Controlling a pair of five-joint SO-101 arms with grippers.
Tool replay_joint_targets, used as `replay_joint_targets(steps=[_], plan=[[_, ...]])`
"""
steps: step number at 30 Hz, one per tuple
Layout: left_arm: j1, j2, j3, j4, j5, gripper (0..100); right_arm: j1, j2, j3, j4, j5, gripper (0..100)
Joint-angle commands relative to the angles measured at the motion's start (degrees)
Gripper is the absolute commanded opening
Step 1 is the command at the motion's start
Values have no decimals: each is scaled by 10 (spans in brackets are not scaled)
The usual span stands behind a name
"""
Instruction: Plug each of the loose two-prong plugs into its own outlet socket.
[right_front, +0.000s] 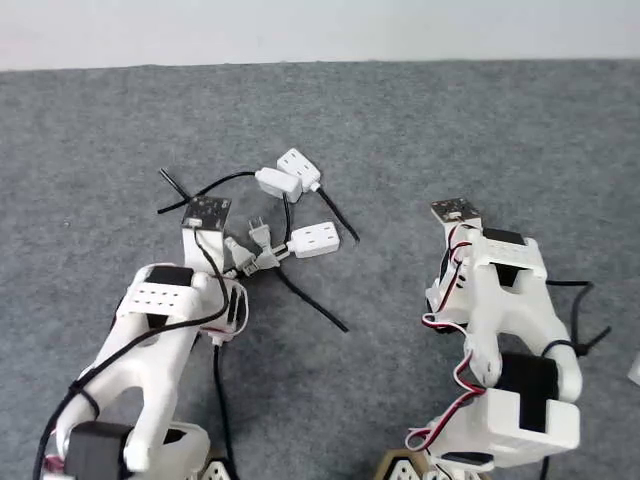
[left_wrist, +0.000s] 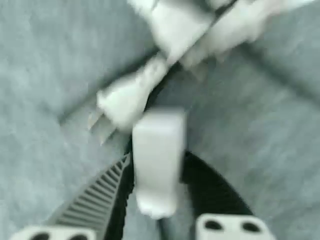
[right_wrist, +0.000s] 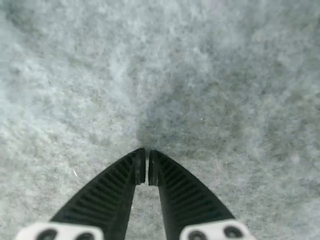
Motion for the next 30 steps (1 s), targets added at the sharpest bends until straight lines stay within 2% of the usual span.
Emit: replay_joint_targets(steps=[1,5,11,14,17,20,26,30], plan=[[-3,-11,-8,17,-9,273,-5,-18,-2,-6,6,16],[-3,-29,-12,15,-6,262,-5,-18,-2,-6,6,16],[2,-151,-2,49,-9,246,-6,-18,-2,-6,6,16],[33,-217,12,82,-9,246,-6,-18,-2,-7,6,16],[98,-260,56,78,-4,246,-6,-18,-2,-7,6,16],[139,-262,80,45,18,224,-6,-18,-2,-7,6,16],[140,-208,78,-16,16,46,-6,-18,-1,-7,6,16],[135,-171,79,-35,4,41,-6,-18,-1,-7,6,16]])
